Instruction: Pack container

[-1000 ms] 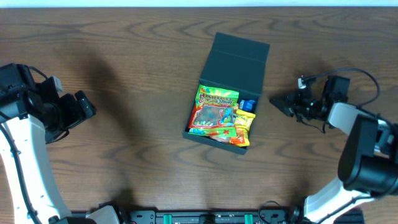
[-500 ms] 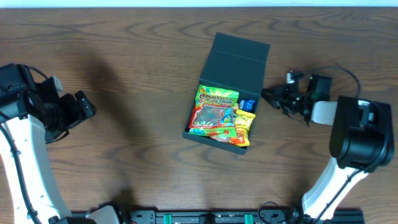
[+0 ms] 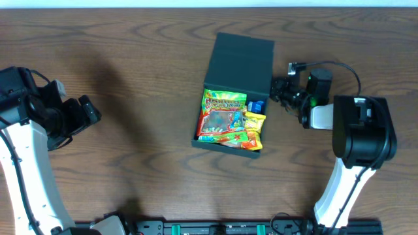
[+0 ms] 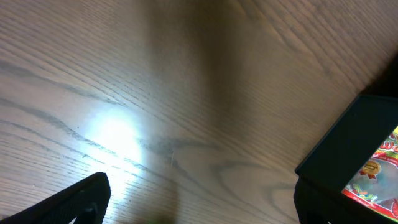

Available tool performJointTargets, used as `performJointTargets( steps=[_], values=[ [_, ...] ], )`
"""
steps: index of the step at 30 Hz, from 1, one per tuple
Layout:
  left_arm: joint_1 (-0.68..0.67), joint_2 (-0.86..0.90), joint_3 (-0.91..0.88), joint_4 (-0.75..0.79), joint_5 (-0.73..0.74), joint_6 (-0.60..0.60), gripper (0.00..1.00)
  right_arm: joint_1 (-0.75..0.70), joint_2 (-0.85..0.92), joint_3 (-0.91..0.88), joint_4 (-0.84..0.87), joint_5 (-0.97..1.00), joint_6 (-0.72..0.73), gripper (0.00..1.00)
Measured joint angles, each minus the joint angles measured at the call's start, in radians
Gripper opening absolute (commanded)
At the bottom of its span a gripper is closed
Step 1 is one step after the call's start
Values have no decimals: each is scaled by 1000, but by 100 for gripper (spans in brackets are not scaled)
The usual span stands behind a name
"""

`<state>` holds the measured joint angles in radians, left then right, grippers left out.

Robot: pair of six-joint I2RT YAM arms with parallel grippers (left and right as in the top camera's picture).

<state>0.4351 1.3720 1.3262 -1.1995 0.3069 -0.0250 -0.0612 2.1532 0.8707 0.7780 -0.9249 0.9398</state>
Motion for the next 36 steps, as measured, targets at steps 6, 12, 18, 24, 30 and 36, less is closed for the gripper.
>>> performJointTargets(
  steps=[6, 12, 18, 24, 30, 36],
  values=[
    [0, 0, 0, 0, 0, 0, 95, 0, 0, 42, 206, -117, 116, 1],
    [0, 0, 0, 0, 0, 0, 95, 0, 0, 87, 526, -248, 320, 1],
    [0, 0, 0, 0, 0, 0, 95, 1, 0, 151, 774, -359, 584, 1],
    [0, 0, 0, 0, 0, 0, 95, 26, 0, 198, 775, -434, 674, 1],
    [0, 0, 0, 0, 0, 0, 95, 50, 0, 230, 774, -478, 714, 2],
    [0, 0, 0, -1, 0, 0, 95, 51, 0, 381, 775, -534, 793, 2]
  ],
)
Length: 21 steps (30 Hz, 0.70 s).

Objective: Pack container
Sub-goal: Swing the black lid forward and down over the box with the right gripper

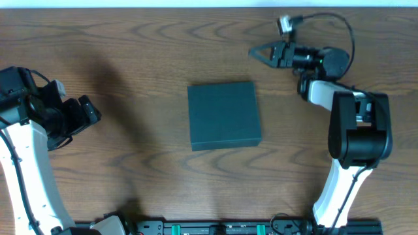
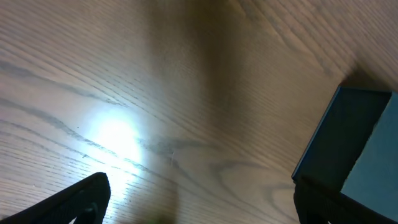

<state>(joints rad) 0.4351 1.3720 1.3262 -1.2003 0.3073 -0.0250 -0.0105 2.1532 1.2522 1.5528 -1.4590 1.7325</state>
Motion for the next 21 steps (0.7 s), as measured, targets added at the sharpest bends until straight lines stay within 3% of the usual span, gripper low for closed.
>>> performJointTargets(
  steps=[5, 14, 21],
  values=[
    [0, 0, 0, 0, 0, 0, 95, 3, 0, 233, -66, -40, 118, 1],
    [0, 0, 0, 0, 0, 0, 95, 55, 0, 633, -433, -86, 228, 2],
    [1, 0, 0, 1, 0, 0, 95, 140, 0, 826, -733, -78, 248, 2]
  ],
)
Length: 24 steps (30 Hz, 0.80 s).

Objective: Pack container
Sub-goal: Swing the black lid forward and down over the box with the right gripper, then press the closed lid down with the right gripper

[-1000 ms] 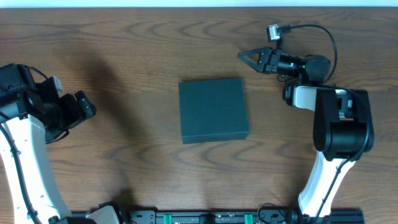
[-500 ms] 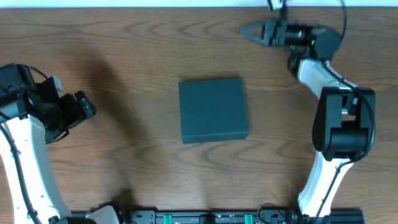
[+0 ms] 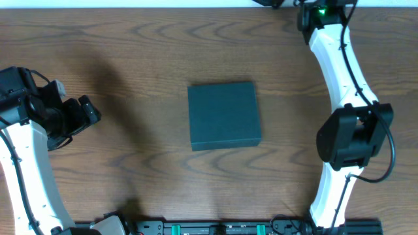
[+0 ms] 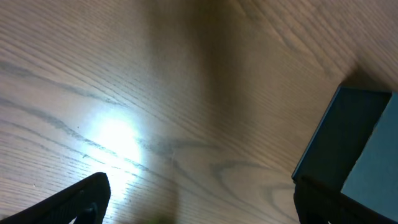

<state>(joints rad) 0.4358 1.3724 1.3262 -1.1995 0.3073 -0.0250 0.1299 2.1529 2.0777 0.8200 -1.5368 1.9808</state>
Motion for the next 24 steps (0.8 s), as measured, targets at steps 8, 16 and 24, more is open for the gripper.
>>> performJointTargets(
  steps=[8, 16, 24],
  values=[
    [0, 0, 0, -1, 0, 0, 95, 33, -5, 62, -275, 112, 8, 2],
    [0, 0, 0, 0, 0, 0, 95, 32, -6, 68, -666, 283, -224, 2],
    [0, 0, 0, 0, 0, 0, 95, 97, -6, 69, -1428, 598, -842, 2]
  ],
)
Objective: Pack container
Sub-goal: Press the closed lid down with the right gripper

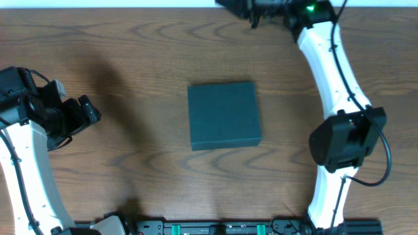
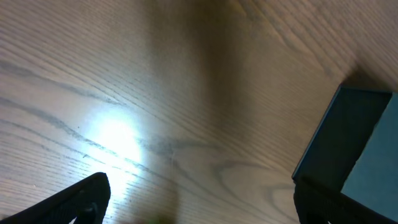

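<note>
The container, a dark teal box (image 1: 224,116) with its lid on, lies square in the middle of the table, its contents hidden. In the left wrist view its corner (image 2: 354,155) shows at the right. My left gripper (image 1: 90,112) rests far to the box's left, open, its fingers (image 2: 84,198) wide apart over bare wood with nothing between them. My right arm (image 1: 330,59) reaches to the far table edge. The right gripper (image 1: 232,5) is half cut off by the frame there, so its jaws cannot be read.
The wooden table (image 1: 130,59) runs out at a white strip along its far edge (image 1: 98,3), where the right gripper is. A bright glare spot (image 2: 115,134) lies on the wood below the left wrist.
The right gripper has shifted left along the far table edge. The box and the left arm are where they were.
First the box stood open and tilted, with colourful snack packets showing under a half-on lid and the right gripper at its right side. Then the lid was fully on, the box square, and the right gripper back right. Since then it has been at the far edge.
</note>
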Available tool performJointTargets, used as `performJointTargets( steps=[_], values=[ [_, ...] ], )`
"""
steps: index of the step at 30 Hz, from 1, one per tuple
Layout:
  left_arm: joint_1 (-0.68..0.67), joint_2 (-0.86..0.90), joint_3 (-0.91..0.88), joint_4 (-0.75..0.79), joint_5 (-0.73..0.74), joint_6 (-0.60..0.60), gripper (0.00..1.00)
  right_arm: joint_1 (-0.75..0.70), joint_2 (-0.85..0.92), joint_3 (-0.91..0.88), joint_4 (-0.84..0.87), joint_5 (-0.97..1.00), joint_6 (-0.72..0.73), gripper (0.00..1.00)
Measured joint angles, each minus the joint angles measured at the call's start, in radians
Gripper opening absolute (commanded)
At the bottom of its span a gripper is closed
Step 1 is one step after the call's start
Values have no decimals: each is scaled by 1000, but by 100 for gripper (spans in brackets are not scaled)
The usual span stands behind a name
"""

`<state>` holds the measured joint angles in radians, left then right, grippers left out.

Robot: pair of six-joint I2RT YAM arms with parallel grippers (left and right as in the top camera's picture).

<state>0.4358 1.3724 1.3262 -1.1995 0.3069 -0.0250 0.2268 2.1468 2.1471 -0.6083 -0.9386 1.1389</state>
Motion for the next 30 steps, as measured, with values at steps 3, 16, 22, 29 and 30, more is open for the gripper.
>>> performJointTargets(
  steps=[3, 16, 22, 29, 30],
  values=[
    [0, 0, 0, 0, 0, 0, 95, 71, -3, 0, -169, 195, -242, 2],
    [0, 0, 0, -1, 0, 0, 95, 427, -216, -3, -723, 1022, -809, 2],
    [0, 0, 0, -1, 0, 0, 95, 457, -343, -7, -836, 1126, -798, 2],
    [0, 0, 0, 0, 0, 0, 95, 537, -572, -251, -836, 1199, -704, 1],
    [0, 0, 0, -1, 0, 0, 95, 553, -607, -305, -816, 1201, -691, 2]
  ],
)
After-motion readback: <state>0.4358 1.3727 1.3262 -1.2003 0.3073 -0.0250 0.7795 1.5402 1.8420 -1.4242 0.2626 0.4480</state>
